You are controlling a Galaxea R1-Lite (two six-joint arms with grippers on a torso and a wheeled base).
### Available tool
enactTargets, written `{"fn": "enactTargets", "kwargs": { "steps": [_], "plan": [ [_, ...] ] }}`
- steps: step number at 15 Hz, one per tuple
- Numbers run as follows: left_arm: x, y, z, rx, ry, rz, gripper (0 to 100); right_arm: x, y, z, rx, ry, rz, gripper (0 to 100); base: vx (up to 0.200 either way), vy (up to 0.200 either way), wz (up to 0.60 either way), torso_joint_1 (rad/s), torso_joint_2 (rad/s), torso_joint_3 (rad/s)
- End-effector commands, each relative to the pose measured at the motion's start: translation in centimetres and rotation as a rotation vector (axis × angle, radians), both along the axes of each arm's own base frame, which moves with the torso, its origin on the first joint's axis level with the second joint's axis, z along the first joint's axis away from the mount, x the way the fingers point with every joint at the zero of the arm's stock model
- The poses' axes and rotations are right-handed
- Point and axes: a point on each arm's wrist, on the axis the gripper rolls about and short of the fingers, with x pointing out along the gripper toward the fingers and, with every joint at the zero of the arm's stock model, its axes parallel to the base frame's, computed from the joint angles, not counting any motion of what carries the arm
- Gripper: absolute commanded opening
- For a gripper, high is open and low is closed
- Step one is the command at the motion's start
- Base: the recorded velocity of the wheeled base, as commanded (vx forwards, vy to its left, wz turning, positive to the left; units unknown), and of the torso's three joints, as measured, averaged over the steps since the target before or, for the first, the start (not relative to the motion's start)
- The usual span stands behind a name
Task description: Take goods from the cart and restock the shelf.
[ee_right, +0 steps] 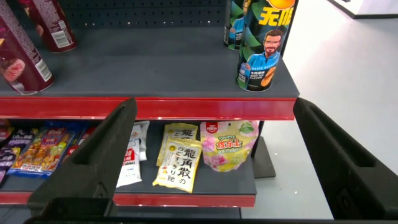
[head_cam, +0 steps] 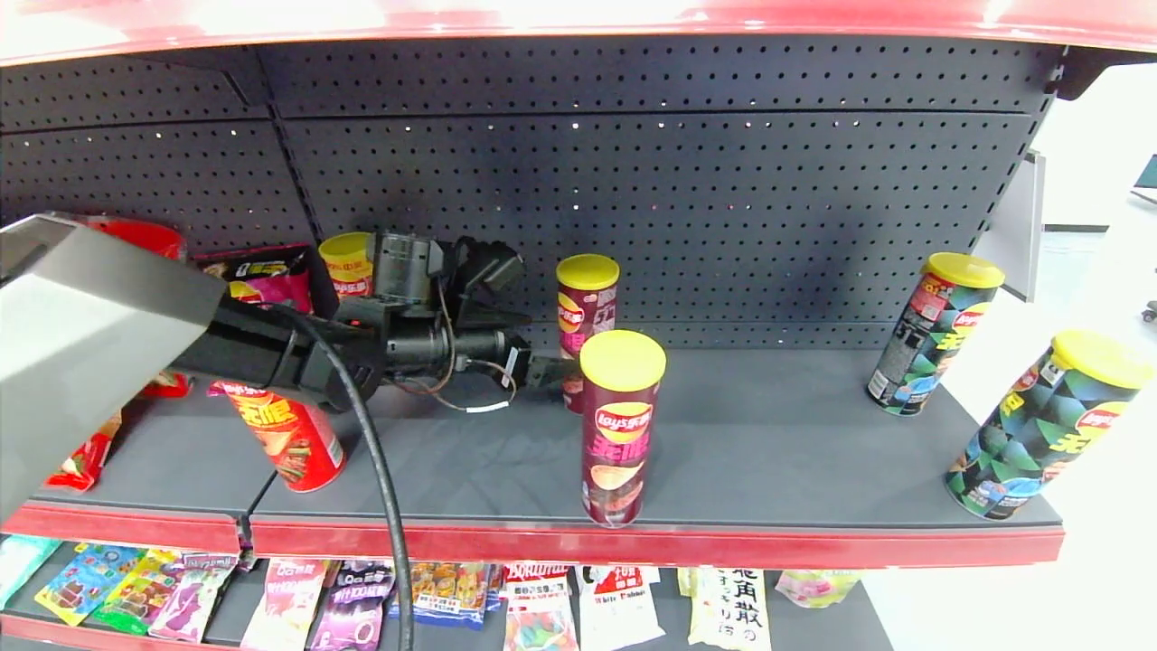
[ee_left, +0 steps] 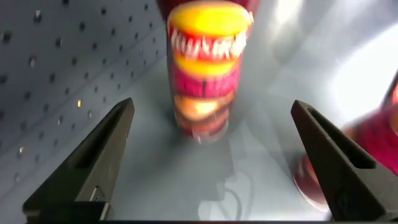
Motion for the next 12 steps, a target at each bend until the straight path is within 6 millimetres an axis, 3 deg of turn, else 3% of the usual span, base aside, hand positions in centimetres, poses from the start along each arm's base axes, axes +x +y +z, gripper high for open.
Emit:
{"fn": "enactTargets", "kwargs": {
  "steps": [1,3,7,12],
  "plan": [
    [-1.8,1.2,1.6,-0.006,-0.014,0.011,100,0.0,0.0,0.0,0.0,0.001,0.0,100,0.0,0.0,0.0,0.0,0.0,0.0],
    [-2.5,1.6,1.7,-0.002,-0.007,0.014,100,0.0,0.0,0.0,0.0,0.001,0.0,100,0.0,0.0,0.0,0.0,0.0,0.0],
    [-6.3,3.5,2.1,0.027,0.063,0.031,100,0.0,0.0,0.0,0.0,0.001,0.0,100,0.0,0.0,0.0,0.0,0.0,0.0],
    [-10.2,6.4,4.1,0.05,0.132,0.079,100,0.0,0.0,0.0,0.0,0.001,0.0,100,0.0,0.0,0.0,0.0,0.0,0.0]
  ]
}}
